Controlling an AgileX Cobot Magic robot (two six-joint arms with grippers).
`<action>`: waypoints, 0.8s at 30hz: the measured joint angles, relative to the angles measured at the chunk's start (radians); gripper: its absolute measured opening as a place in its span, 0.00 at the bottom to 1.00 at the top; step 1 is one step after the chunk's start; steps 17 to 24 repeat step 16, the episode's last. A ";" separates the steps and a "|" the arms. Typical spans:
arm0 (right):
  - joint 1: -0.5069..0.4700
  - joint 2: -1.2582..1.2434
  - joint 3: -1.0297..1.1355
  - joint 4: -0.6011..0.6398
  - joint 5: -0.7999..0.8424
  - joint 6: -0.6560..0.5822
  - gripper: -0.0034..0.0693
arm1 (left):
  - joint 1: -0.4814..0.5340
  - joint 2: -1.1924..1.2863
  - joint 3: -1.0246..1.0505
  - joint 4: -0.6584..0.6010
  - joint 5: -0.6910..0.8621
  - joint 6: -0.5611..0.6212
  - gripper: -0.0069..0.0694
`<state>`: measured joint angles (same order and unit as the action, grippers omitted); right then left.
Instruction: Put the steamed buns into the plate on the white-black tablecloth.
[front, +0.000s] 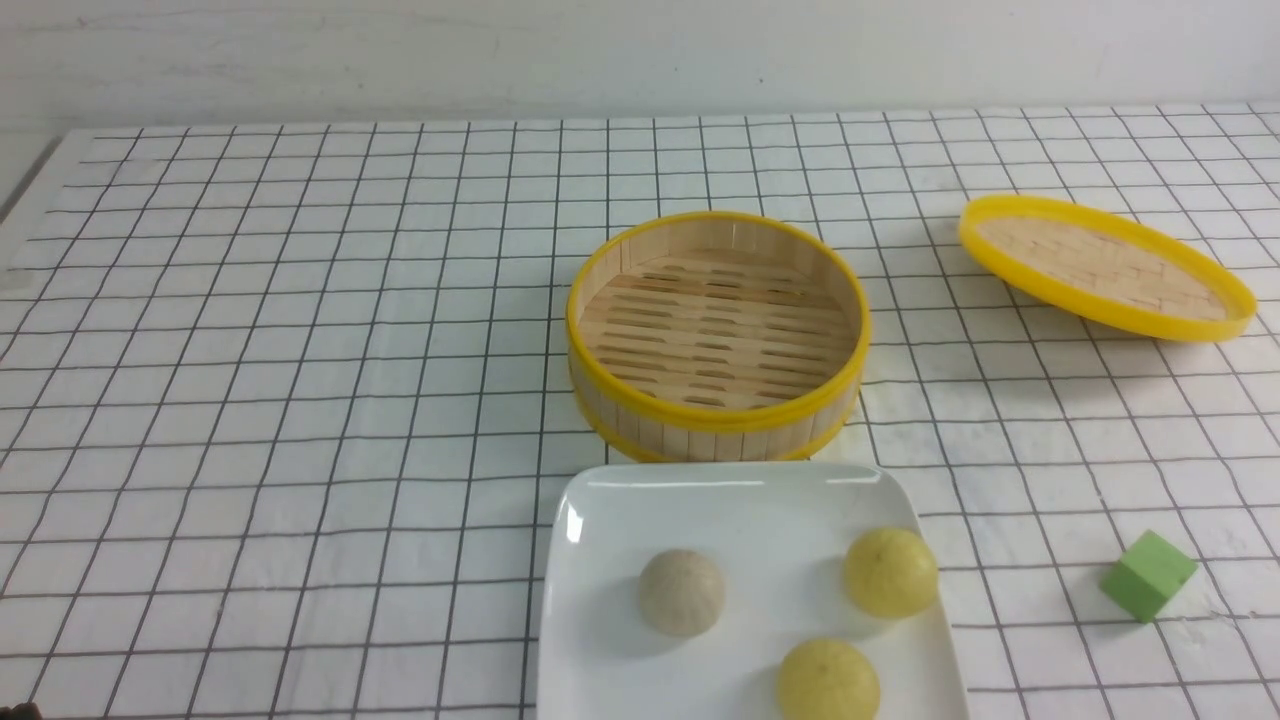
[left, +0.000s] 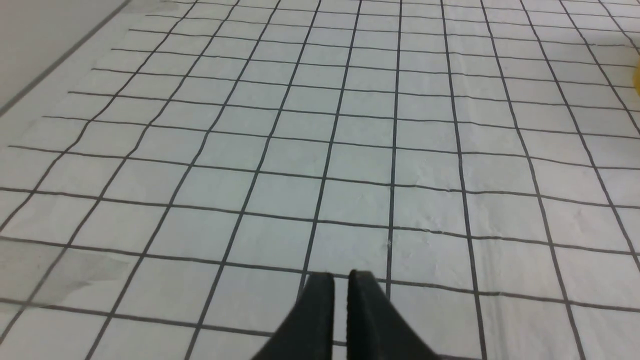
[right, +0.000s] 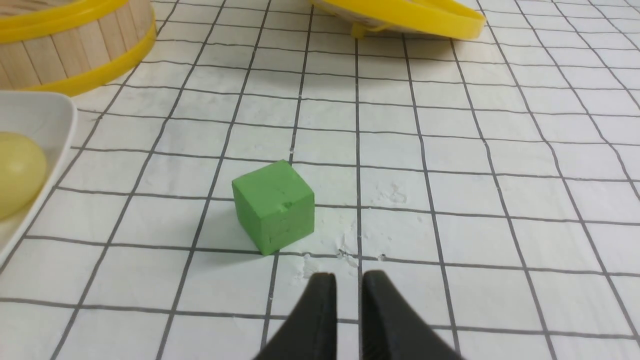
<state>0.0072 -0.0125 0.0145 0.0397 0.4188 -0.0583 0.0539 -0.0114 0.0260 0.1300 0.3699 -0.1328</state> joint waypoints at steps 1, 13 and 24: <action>0.000 0.000 0.000 0.000 0.000 0.000 0.19 | 0.000 0.000 0.000 0.005 0.000 0.000 0.19; 0.000 0.000 0.000 0.000 0.000 0.001 0.21 | 0.000 0.000 0.000 0.020 0.000 0.000 0.20; 0.000 0.000 0.000 -0.001 0.000 0.001 0.22 | 0.000 0.000 0.000 0.020 0.000 0.000 0.20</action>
